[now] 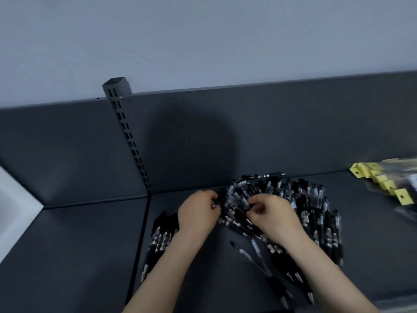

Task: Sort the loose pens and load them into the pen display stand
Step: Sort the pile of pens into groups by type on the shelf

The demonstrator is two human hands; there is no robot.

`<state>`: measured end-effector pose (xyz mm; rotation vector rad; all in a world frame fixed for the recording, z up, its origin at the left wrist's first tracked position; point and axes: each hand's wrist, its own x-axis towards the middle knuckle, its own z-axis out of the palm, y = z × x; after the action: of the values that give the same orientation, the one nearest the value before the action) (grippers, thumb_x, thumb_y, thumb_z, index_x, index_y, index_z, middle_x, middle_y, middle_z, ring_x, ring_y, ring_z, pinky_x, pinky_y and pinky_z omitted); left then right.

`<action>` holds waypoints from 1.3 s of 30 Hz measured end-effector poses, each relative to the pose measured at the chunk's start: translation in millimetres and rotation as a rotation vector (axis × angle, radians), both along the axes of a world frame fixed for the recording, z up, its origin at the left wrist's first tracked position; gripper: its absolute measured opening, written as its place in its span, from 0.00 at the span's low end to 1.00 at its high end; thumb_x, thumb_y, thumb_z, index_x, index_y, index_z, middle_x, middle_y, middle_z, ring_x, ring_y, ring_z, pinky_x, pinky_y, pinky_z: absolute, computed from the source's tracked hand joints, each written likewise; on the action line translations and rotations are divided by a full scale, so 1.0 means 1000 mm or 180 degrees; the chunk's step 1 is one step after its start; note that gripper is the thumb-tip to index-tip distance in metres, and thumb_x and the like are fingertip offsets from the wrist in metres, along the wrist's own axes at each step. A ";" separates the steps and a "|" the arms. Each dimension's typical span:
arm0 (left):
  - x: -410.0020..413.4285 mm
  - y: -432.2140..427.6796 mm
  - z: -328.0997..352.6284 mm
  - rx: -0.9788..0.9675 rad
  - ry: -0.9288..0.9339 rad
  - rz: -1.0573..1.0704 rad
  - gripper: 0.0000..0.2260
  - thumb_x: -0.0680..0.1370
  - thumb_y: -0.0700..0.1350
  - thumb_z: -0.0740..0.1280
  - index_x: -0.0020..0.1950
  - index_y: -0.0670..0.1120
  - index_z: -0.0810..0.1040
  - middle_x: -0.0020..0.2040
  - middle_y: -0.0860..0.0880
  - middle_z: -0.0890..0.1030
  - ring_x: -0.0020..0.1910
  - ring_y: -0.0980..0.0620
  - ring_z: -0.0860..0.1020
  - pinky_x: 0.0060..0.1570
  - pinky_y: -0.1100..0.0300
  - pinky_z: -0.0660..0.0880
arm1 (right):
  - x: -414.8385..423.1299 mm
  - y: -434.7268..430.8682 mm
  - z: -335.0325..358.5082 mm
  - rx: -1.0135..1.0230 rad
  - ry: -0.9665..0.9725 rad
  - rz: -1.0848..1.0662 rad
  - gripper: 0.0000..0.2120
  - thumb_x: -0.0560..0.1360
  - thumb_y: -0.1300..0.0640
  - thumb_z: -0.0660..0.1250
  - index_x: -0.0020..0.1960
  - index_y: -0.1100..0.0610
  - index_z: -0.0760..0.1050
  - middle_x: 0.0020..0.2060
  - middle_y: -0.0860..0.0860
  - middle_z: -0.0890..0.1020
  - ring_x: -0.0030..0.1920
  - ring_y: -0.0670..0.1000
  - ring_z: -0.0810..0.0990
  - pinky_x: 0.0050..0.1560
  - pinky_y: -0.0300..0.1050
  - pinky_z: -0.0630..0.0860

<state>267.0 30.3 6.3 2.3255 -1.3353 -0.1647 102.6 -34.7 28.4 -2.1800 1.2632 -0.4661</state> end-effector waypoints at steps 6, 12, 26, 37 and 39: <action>-0.012 -0.026 -0.006 0.0434 -0.0086 -0.0160 0.10 0.75 0.52 0.67 0.55 0.52 0.80 0.50 0.52 0.81 0.51 0.50 0.78 0.43 0.58 0.74 | -0.020 0.001 -0.002 -0.0005 0.0145 -0.0015 0.14 0.72 0.56 0.68 0.58 0.50 0.79 0.37 0.41 0.80 0.40 0.43 0.78 0.42 0.37 0.73; -0.017 -0.026 -0.004 0.0442 -0.0033 -0.0230 0.10 0.74 0.45 0.66 0.54 0.51 0.80 0.48 0.51 0.81 0.49 0.49 0.78 0.39 0.58 0.71 | -0.027 0.019 -0.009 0.0078 0.0388 0.0081 0.13 0.71 0.57 0.69 0.55 0.49 0.80 0.38 0.42 0.80 0.42 0.44 0.79 0.45 0.37 0.75; -0.027 0.033 -0.004 -0.0481 0.1538 -0.0079 0.06 0.74 0.43 0.69 0.48 0.53 0.80 0.35 0.55 0.79 0.34 0.56 0.79 0.40 0.53 0.80 | -0.031 0.049 -0.027 0.0048 0.0936 -0.0027 0.12 0.68 0.61 0.64 0.49 0.50 0.77 0.40 0.48 0.81 0.45 0.54 0.80 0.41 0.46 0.77; -0.078 0.022 -0.002 -0.0331 0.1997 -0.0762 0.09 0.73 0.44 0.71 0.50 0.58 0.79 0.39 0.54 0.81 0.37 0.54 0.80 0.43 0.47 0.81 | -0.090 0.039 -0.013 0.0087 0.0020 -0.0910 0.14 0.69 0.56 0.73 0.55 0.48 0.79 0.33 0.40 0.79 0.35 0.38 0.76 0.36 0.32 0.69; -0.099 0.013 0.000 -0.0278 0.2025 -0.0912 0.11 0.74 0.44 0.71 0.55 0.55 0.79 0.40 0.54 0.81 0.34 0.56 0.80 0.43 0.49 0.81 | -0.113 0.028 -0.013 0.0061 -0.0001 -0.1057 0.14 0.69 0.56 0.73 0.54 0.50 0.80 0.33 0.41 0.80 0.36 0.41 0.78 0.39 0.35 0.71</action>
<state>167.7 43.6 6.4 1.7675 -1.2837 -0.8380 -10.3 -6.5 15.7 -1.9582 1.6309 -0.5817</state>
